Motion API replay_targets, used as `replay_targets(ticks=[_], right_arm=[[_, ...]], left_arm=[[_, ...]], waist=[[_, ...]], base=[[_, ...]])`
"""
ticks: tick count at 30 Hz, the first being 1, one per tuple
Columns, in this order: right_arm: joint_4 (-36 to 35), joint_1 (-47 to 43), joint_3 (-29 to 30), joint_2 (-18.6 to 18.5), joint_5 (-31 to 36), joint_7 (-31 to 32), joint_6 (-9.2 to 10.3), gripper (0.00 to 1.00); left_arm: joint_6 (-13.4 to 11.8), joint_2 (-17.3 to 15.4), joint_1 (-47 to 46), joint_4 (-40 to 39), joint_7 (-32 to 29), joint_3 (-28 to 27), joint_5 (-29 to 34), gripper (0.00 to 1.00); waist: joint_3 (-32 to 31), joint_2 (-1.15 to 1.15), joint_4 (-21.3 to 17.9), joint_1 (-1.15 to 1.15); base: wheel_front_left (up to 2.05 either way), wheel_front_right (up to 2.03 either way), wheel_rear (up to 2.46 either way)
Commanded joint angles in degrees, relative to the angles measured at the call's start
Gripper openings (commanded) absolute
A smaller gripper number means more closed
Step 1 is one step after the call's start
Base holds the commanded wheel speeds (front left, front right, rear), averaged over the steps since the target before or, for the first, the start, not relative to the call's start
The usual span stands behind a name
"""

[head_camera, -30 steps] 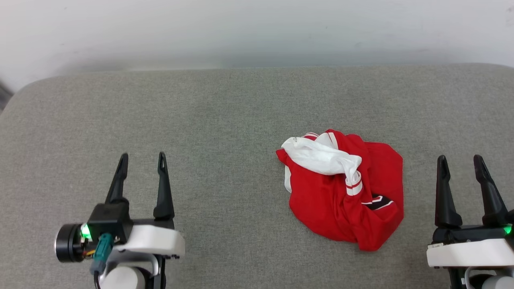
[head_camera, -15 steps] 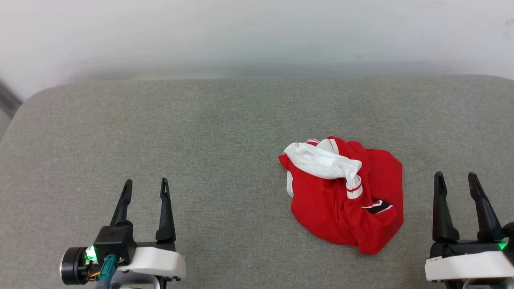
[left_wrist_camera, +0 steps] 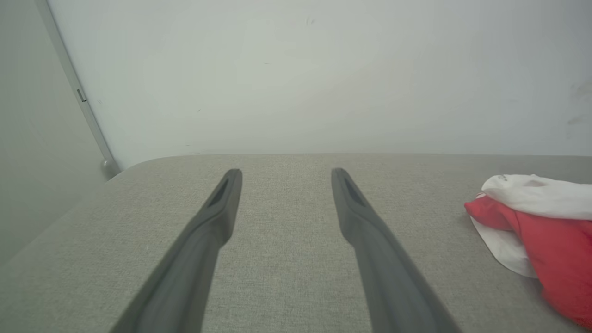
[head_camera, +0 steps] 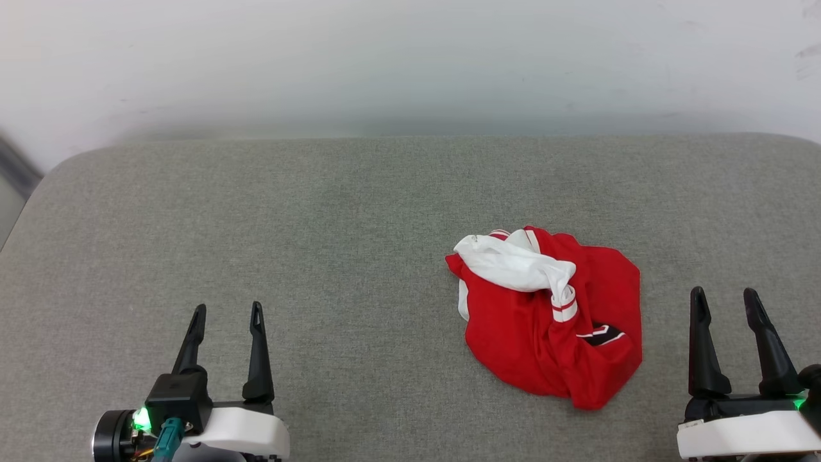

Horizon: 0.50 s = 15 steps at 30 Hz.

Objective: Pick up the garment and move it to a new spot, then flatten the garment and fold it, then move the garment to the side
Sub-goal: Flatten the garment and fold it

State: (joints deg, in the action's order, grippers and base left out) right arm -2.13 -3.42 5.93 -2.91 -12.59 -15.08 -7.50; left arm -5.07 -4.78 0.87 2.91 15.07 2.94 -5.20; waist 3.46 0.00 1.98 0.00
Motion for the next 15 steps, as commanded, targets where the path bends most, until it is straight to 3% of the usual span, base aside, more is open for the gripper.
replay_targets(ticks=[1,15], right_arm=[[0.0,-0.3,-0.1,0.1,-0.3,-0.1,0.02,1.0],[0.1,-0.7,-0.2,0.1,-0.2,-0.1,0.02,1.0]], left_arm=[[0.2,0.2,0.5,0.1,0.1,-0.4,0.5,1.0],[2.2,1.3,0.9,0.7,0.1,-2.3,1.8,1.0]], waist=[[0.0,0.0,0.0,0.0],[-0.2,0.0,-0.1,0.0]], base=[[0.0,0.0,0.0],[0.0,0.0,0.0]])
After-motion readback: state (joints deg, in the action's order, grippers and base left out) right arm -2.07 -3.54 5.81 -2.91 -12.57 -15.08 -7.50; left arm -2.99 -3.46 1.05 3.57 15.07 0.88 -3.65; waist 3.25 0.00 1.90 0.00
